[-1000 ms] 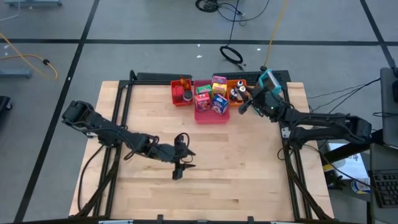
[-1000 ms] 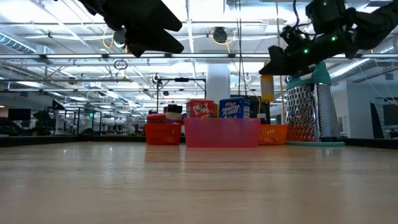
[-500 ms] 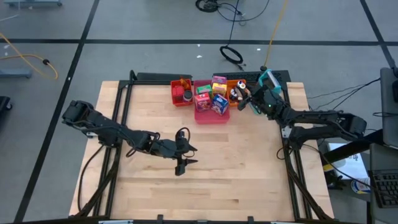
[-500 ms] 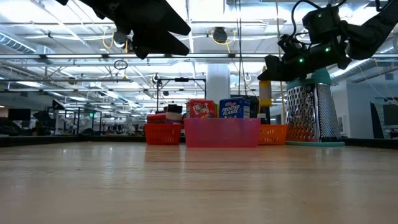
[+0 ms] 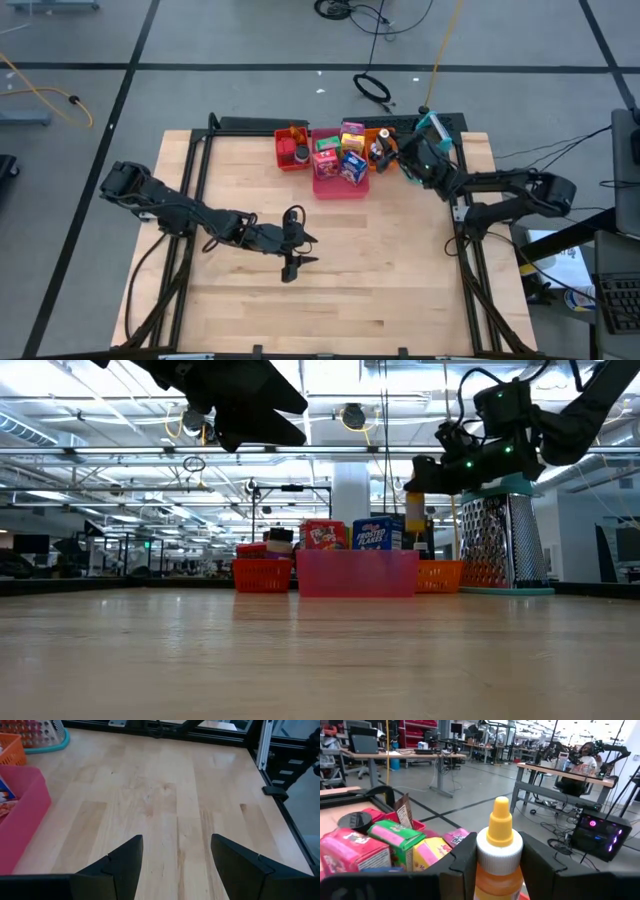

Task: Pick & Place Kitchen Items
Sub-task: Put the yellow food coloring bottle into the orange bin, then return to Home Position

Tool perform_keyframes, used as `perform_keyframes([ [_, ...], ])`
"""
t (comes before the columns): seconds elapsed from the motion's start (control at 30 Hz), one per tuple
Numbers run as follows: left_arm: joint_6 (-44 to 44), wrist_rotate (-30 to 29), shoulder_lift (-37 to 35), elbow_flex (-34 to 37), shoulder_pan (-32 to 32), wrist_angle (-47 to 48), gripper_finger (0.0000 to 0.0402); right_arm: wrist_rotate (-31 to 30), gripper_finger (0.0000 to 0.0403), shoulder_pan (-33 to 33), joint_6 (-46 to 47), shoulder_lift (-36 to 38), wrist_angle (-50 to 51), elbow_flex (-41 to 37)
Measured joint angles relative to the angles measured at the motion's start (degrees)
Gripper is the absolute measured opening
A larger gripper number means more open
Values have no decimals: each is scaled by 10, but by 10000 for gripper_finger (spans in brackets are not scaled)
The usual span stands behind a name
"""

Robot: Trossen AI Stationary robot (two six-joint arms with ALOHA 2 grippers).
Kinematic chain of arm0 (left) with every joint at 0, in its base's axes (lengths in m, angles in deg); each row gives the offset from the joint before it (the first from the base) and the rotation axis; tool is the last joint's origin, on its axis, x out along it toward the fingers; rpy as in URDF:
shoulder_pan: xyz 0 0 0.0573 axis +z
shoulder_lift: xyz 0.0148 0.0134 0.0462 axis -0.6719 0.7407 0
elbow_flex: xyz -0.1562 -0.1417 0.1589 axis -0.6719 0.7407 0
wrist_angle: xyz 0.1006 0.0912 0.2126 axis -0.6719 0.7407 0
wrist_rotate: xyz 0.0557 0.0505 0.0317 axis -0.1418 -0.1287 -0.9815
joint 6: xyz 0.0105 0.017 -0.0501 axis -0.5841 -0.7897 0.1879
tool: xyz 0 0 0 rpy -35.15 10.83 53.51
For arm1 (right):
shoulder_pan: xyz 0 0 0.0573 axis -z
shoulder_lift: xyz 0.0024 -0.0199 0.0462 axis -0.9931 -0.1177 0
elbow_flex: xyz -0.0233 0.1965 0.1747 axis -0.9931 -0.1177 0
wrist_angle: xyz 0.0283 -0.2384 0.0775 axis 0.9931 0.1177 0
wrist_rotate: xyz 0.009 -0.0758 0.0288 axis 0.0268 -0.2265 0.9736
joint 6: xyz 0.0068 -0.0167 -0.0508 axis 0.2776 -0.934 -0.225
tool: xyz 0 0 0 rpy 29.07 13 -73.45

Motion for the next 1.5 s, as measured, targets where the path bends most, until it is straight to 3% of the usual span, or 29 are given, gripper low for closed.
perform_keyframes([
  [0.53, -4, 2, 0, 0, 0, 0, 237, 0, 123, 23, 9, -26, 6, -1],
  [0.87, -4, 2, 0, 0, 0, 0, 237, -1, 155, 23, 15, -25, 21, -1],
  [1.33, -3, 0, 0, 0, 0, 0, 237, 0, 149, 6, 59, -32, 34, -2],
  [1.5, -4, -47, 0, 0, 1, -1, 237, 22, 145, -26, 79, -39, 61, -8],
])
